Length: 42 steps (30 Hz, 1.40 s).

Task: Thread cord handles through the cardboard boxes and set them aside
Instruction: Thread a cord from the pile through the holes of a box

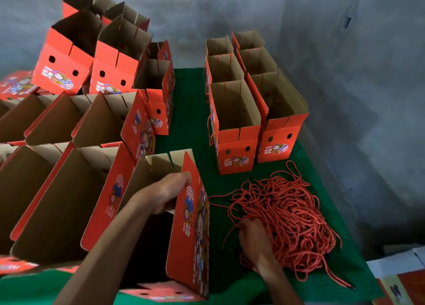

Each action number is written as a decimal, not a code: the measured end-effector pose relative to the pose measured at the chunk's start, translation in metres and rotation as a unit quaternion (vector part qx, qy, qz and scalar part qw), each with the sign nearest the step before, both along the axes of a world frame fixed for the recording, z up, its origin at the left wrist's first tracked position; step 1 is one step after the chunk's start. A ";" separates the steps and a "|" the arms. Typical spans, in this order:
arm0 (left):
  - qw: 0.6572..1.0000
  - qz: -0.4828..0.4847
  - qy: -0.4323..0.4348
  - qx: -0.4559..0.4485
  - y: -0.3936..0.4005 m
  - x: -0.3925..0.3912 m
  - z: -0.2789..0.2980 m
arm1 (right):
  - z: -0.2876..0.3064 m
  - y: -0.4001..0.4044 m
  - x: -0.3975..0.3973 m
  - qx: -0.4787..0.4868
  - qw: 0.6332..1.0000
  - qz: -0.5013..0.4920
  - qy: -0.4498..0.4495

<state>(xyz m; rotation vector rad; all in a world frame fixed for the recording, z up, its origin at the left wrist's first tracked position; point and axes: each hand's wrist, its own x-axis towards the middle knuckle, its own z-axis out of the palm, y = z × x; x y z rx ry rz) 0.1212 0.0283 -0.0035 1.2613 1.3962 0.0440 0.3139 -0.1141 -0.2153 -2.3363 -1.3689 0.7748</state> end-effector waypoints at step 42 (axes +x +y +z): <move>0.992 0.033 -0.120 -0.034 0.016 -0.037 -0.014 | 0.085 0.077 -0.070 0.183 0.800 -0.138 0.555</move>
